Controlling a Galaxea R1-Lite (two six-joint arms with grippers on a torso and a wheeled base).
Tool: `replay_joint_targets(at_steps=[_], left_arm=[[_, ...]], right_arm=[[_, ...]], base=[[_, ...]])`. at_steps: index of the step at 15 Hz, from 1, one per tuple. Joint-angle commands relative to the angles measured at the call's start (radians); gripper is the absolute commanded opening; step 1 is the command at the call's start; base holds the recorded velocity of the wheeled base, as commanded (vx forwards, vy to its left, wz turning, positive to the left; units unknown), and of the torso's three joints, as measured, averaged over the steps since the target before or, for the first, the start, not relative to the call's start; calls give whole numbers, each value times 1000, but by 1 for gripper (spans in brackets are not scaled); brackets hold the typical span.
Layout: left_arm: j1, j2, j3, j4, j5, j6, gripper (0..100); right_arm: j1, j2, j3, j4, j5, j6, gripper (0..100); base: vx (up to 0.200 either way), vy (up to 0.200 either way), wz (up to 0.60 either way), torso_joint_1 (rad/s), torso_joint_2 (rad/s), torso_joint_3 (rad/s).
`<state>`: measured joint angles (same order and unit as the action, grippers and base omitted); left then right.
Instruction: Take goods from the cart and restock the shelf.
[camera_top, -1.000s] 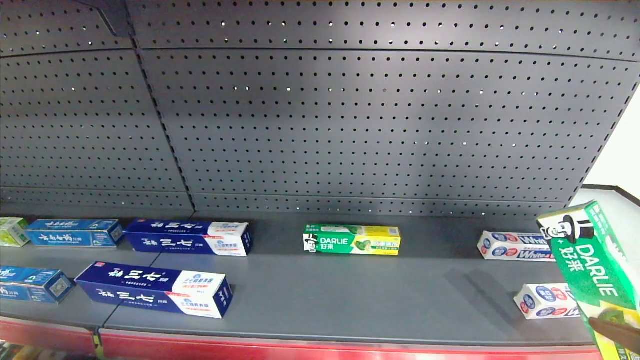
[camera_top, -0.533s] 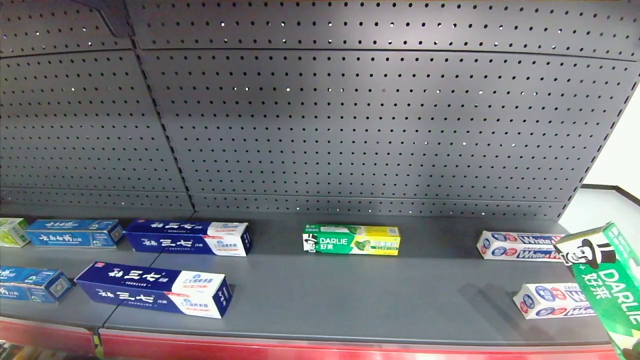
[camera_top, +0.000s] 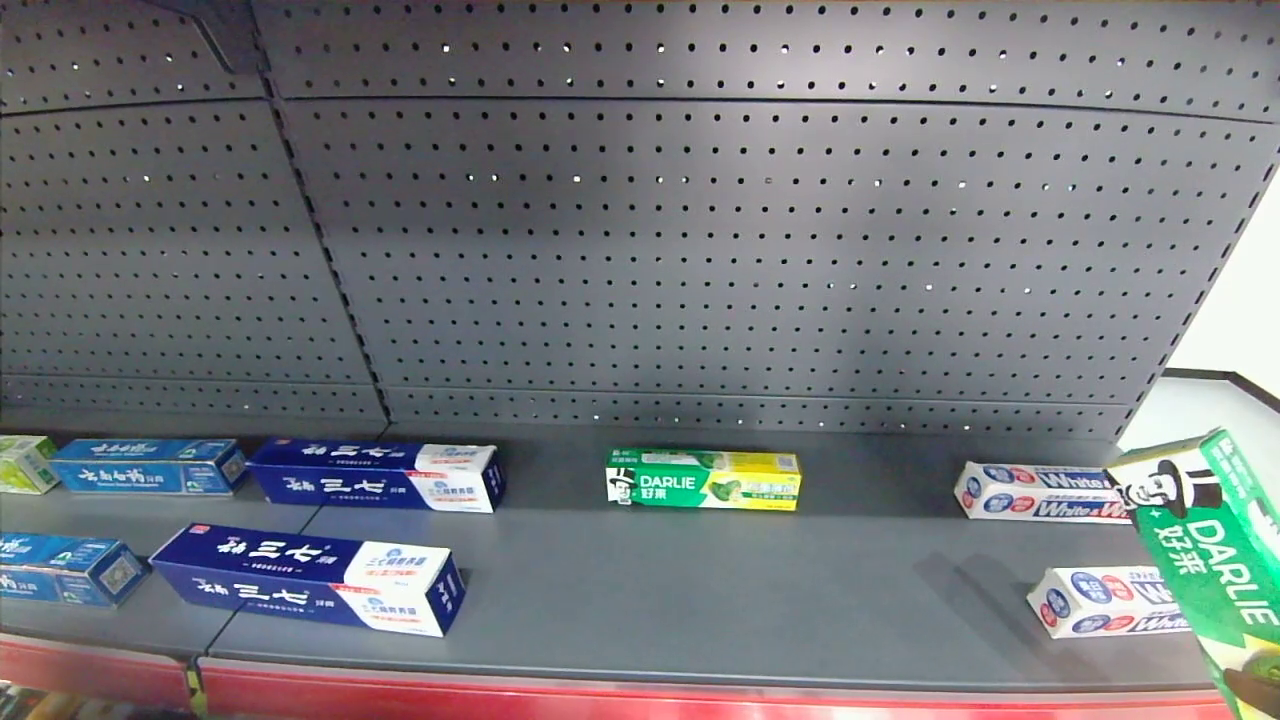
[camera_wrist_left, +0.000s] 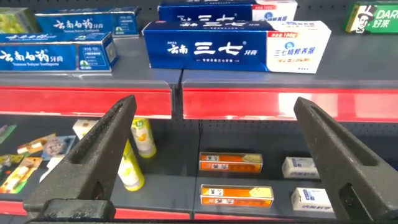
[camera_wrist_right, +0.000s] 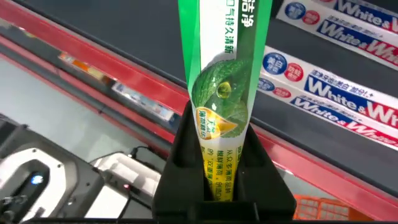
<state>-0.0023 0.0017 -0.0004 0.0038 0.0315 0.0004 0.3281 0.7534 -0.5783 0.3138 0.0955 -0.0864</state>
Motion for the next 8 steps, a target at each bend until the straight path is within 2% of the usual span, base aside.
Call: replay_joint_targets(at_steps=[1,3,5,8], left_arm=[[-1,0,-3,1,1,-16,100],[-1,0,-3,1,2,-19,100],[-1,0,-3,1,2,-19,100],[-1,0,-3,1,2,-19,100]], right_arm=[[115,-5,34,-27,-86,8,0],[169,-52,77,-24,-149,25,0],[169,-80,121,-24,-166,27,0],[169,-83,120,-25,-175,27,0]], base=[[0,0,0,0,0,0],[0,0,0,0,0,0],[0,0,0,0,0,0],[0,0,-600,5,1,2]])
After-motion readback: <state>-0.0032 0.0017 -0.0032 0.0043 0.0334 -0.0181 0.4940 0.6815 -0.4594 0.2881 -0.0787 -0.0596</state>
